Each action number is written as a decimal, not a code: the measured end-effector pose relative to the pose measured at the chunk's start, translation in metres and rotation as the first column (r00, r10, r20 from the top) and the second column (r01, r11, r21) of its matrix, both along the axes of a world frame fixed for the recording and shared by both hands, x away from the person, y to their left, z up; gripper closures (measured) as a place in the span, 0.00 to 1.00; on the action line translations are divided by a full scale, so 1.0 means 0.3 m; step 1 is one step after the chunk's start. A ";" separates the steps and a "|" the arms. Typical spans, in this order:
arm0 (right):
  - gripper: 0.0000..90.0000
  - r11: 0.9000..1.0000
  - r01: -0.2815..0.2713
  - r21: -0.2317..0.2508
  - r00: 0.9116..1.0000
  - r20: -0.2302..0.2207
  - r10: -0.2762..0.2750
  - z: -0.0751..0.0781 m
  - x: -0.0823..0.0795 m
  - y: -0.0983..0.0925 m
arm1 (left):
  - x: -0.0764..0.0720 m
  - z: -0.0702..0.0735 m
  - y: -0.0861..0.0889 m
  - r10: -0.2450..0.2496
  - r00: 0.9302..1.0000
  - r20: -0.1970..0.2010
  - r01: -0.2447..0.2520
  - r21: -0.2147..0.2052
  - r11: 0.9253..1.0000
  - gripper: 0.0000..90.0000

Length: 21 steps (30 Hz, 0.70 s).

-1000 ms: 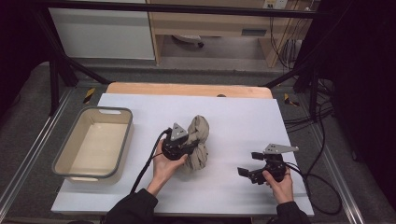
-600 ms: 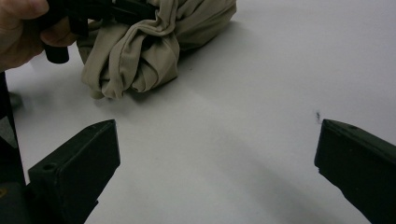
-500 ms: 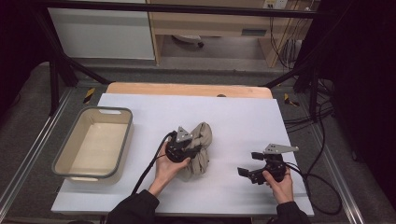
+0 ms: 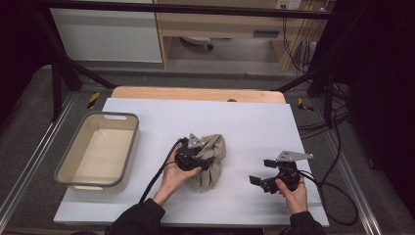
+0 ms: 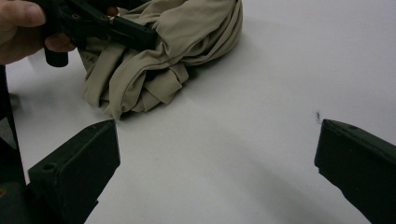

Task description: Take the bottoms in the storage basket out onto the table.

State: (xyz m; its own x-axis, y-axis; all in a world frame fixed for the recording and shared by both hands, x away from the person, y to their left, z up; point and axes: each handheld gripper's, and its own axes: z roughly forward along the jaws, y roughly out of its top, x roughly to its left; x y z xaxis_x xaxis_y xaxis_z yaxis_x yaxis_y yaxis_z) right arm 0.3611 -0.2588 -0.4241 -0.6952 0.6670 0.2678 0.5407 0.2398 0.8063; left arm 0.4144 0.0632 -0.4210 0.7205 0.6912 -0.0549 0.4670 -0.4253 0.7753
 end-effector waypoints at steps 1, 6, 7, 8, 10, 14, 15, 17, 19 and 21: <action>0.01 1.000 0.000 0.000 1.000 -0.001 0.000 0.000 0.000 0.000 | -0.001 0.002 0.000 0.002 1.000 0.001 -0.002 0.004 1.000 0.38; 0.01 1.000 0.000 0.000 1.000 0.000 0.000 -0.001 0.001 0.001 | -0.005 0.019 0.004 0.006 1.000 -0.010 -0.007 -0.005 1.000 0.29; 0.01 1.000 0.000 0.000 1.000 -0.001 0.000 0.000 0.000 0.000 | -0.006 0.022 0.006 0.008 1.000 -0.011 -0.008 -0.006 1.000 0.28; 0.01 1.000 0.000 0.000 1.000 -0.001 0.000 0.000 0.000 0.000 | -0.007 0.026 0.009 0.008 1.000 -0.010 -0.008 -0.005 1.000 0.26; 0.01 1.000 0.002 0.003 1.000 0.002 -0.002 0.000 0.000 0.000 | -0.008 0.033 0.013 0.011 1.000 -0.016 -0.011 0.000 1.000 0.22; 0.01 1.000 0.000 0.001 1.000 0.000 0.000 0.000 0.000 0.000 | -0.013 0.050 0.023 0.015 1.000 -0.010 -0.015 0.012 1.000 0.15; 0.01 1.000 0.001 0.001 1.000 -0.002 -0.001 0.000 0.000 0.000 | -0.013 0.054 0.026 0.017 1.000 -0.008 -0.016 0.014 1.000 0.13; 0.01 1.000 0.001 0.002 1.000 -0.001 -0.001 0.000 0.000 0.000 | -0.016 0.064 0.034 0.020 1.000 -0.006 -0.020 0.016 1.000 0.10; 0.01 1.000 0.002 0.003 1.000 0.002 -0.002 0.000 0.000 0.000 | -0.018 0.070 0.041 0.016 1.000 -0.011 -0.016 0.014 1.000 0.09; 0.01 1.000 0.002 0.004 1.000 0.002 -0.002 0.000 0.000 0.000 | -0.021 0.078 0.049 0.018 1.000 -0.013 -0.018 0.011 1.000 0.08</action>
